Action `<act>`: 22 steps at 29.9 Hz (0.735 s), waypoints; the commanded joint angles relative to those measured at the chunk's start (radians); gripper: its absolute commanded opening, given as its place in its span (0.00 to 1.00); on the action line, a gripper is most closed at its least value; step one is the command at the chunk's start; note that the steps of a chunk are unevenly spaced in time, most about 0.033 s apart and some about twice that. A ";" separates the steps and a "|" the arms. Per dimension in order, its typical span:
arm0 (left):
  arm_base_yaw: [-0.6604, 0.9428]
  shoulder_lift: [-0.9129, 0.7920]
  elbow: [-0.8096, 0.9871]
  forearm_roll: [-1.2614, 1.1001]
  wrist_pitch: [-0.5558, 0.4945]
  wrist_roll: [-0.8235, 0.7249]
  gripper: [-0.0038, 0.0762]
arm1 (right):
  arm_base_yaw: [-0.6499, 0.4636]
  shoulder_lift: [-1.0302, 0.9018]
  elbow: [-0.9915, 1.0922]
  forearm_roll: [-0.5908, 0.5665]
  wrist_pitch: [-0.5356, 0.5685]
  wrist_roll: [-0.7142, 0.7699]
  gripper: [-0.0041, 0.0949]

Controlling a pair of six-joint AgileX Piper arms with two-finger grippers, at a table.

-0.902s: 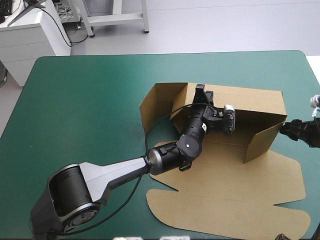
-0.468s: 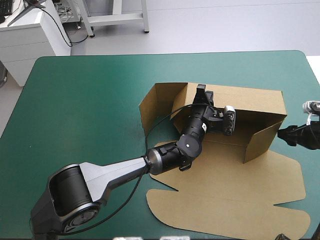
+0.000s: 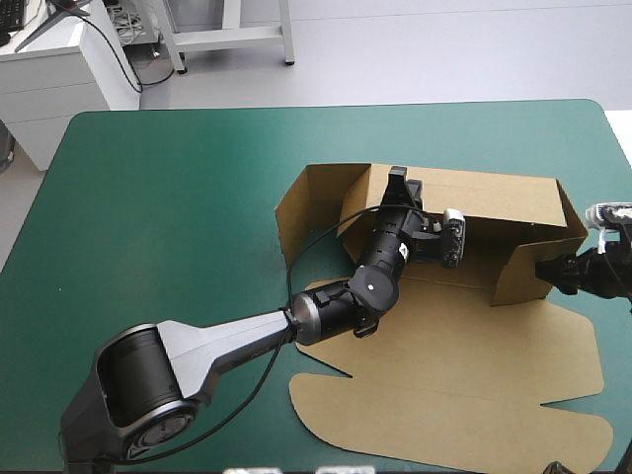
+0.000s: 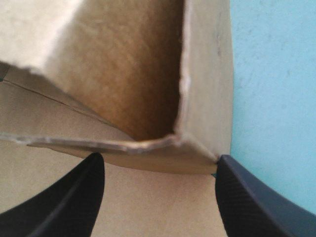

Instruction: Fold the box

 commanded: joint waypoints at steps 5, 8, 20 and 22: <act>-0.006 -0.044 -0.018 -0.022 -0.031 -0.021 0.04 | -0.001 -0.028 -0.024 0.093 -0.126 -0.229 0.65; -0.006 -0.044 -0.018 -0.022 -0.033 -0.021 0.04 | -0.001 -0.026 -0.024 0.158 -0.139 -0.291 0.65; -0.006 -0.044 -0.018 -0.022 -0.040 -0.021 0.04 | -0.001 -0.026 -0.020 0.290 -0.079 -0.335 0.65; -0.006 -0.044 -0.018 -0.022 -0.040 -0.021 0.04 | -0.001 -0.019 -0.020 0.305 -0.066 -0.315 0.65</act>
